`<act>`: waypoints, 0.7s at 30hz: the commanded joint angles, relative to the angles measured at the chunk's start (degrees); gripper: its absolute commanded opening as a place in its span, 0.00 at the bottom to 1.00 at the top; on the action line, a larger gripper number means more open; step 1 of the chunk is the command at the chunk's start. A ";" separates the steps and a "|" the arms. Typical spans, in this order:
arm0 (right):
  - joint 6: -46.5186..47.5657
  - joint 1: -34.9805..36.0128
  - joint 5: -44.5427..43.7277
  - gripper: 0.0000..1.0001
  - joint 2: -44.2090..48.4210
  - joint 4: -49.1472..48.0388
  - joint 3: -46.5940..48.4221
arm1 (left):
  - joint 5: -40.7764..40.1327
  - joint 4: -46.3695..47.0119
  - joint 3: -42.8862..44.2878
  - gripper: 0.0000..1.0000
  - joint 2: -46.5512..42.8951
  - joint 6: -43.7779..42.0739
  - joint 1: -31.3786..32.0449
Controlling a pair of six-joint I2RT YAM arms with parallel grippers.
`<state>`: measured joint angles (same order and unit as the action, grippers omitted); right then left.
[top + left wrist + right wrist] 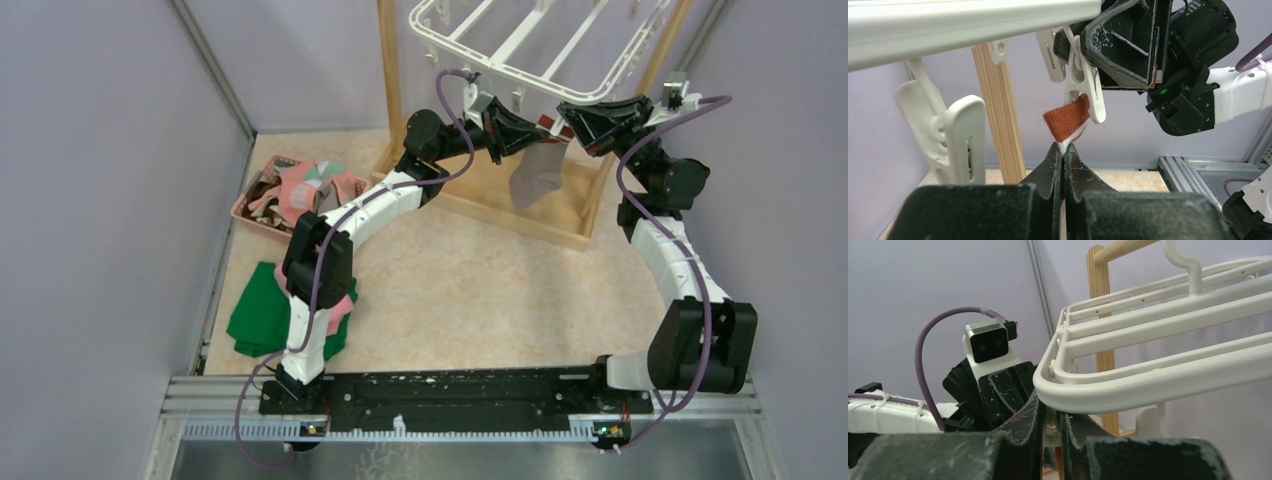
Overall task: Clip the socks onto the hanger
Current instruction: Clamp the sock onto the hanger.
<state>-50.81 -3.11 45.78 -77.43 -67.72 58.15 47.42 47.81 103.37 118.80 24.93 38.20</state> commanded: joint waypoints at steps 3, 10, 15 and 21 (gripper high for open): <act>-0.30 0.47 2.03 0.05 0.37 -0.85 1.55 | -1.26 2.59 0.25 0.00 -2.43 0.94 -0.05; 2.21 0.47 0.98 0.06 0.97 2.18 1.50 | -0.57 4.78 0.03 0.00 -2.28 3.09 -0.04; 4.12 0.48 0.41 0.09 1.59 4.24 1.62 | -0.39 5.36 -0.10 0.00 -2.22 3.64 -0.03; 3.85 0.46 0.62 0.18 1.72 3.71 1.50 | -0.48 5.00 -0.10 0.00 -2.17 3.38 -0.01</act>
<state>-47.66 -3.09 45.74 -77.34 -63.83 58.15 46.85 49.76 103.37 118.80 27.64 38.20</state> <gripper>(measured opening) 0.153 0.014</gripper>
